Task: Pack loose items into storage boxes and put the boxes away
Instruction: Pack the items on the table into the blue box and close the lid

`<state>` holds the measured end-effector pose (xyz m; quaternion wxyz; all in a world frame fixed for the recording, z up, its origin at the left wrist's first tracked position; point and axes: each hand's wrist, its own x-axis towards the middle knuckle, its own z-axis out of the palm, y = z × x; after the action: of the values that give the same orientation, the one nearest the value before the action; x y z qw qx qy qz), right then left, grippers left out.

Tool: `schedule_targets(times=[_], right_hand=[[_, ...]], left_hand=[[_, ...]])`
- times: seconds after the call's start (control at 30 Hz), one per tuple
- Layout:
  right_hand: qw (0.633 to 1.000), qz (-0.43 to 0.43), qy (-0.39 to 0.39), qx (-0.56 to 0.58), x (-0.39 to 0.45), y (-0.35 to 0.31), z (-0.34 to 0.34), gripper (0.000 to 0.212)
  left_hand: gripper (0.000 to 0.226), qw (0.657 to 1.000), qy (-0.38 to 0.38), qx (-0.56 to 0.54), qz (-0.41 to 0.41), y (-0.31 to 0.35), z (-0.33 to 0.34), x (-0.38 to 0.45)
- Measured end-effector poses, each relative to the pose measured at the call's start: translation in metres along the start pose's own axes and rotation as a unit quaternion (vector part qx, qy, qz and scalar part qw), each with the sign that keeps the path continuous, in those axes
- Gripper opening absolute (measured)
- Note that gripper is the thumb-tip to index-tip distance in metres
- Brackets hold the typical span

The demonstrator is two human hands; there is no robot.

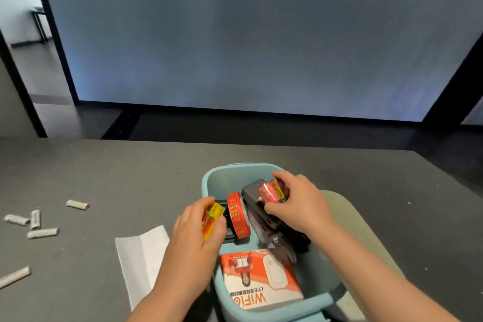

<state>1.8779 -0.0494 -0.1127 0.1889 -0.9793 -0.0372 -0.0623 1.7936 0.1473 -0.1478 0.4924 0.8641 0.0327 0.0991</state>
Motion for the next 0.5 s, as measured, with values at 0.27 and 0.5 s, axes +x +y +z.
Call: schedule_targets(times=[0.27, 0.5], right_hand=[[0.991, 0.003, -0.029, -0.133, 0.046, 0.007, 0.023, 0.056], [0.958, -0.038, -0.007, 0.286, -0.016, -0.019, 0.019, 0.025]], left_hand=[[0.056, 1.000, 0.000, 0.000, 0.028, 0.008, 0.004, -0.006], [0.059, 0.997, 0.050, -0.005, 0.054, 0.006, 0.012, -0.009]])
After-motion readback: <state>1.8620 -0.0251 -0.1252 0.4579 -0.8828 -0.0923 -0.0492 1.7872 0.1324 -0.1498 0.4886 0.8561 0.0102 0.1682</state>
